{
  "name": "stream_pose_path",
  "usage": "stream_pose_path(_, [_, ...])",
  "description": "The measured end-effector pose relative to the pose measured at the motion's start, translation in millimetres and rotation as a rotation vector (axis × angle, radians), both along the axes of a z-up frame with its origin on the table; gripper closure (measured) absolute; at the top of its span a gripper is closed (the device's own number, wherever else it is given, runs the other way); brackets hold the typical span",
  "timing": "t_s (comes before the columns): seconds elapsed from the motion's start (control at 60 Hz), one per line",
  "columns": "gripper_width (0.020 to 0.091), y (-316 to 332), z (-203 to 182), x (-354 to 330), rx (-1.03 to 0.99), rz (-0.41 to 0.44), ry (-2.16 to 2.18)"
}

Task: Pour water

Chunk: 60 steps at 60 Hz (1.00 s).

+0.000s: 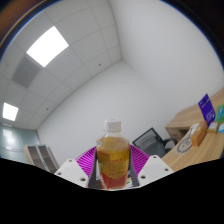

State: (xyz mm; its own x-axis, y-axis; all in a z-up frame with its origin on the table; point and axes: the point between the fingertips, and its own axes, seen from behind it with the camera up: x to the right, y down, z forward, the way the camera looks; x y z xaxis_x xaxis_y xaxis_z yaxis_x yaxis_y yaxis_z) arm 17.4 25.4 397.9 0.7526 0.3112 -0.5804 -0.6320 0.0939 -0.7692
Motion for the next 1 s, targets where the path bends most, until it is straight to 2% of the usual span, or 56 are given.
stream_pose_path(0.083, [0.0603, 6.0, 16.2, 83.1, 0.082, -0.165, -0.296])
stream_pose_path(0.133, [0.0602, 25.0, -6.4, 115.8, 0.080, -0.231, -0.443])
stream_pose_path(0.183, [0.0603, 43.3, -38.2, 151.2, 0.050, -0.255, -0.573])
stream_pose_path(0.283, [0.0601, 88.8, -148.5, 208.2, -0.153, -0.248, -0.656])
stream_pose_path(0.317, [0.0601, 102.0, -182.2, 204.7, -0.193, -0.231, -0.653])
stream_pose_path(0.4, [0.0601, 119.4, -222.7, 222.8, -0.224, -0.178, -0.627])
stream_pose_path(0.467, [0.0599, 130.7, -243.2, 230.9, -0.241, -0.155, -0.623])
stream_pose_path(0.6, [0.0592, 144.5, -274.0, 235.5, -0.272, -0.195, -0.707])
stream_pose_path(0.717, [0.0585, 137.8, -270.0, 229.0, -0.249, -0.195, -0.721])
stream_pose_path(0.917, [0.0448, 142.2, -274.5, 221.5, -0.306, -0.160, -0.753])
stream_pose_path(0.967, [0.0363, 134.5, -279.3, 214.3, -0.344, -0.112, -0.743])
stream_pose_path(1.0, [0.0277, 127.7, -277.1, 210.9, -0.353, -0.082, -0.731])
